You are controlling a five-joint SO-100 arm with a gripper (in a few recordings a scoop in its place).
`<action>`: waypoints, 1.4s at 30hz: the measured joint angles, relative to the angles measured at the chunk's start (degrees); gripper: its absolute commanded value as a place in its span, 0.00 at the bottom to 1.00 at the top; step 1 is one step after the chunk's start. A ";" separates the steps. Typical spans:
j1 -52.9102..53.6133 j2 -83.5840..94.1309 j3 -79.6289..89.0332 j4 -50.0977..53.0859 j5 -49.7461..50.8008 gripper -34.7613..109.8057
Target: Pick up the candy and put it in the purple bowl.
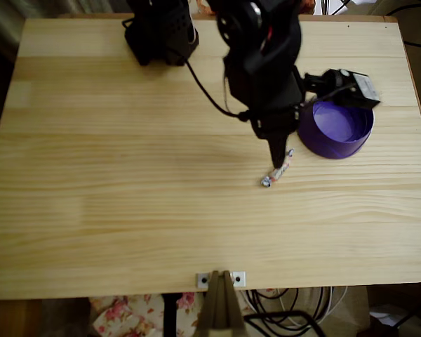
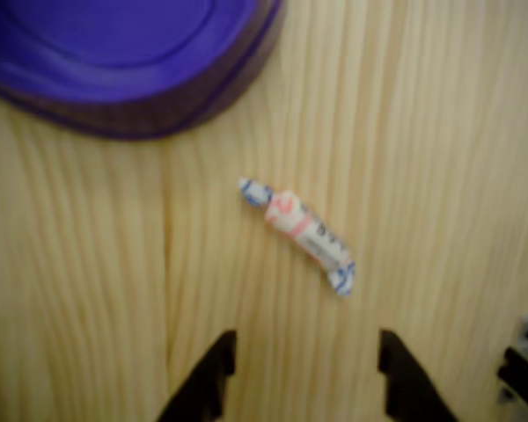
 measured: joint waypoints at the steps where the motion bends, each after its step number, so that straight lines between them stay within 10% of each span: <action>1: -0.18 -1.32 -1.49 0.09 0.18 0.43; 42: 0.00 -31.20 -28.65 13.27 -9.49 0.48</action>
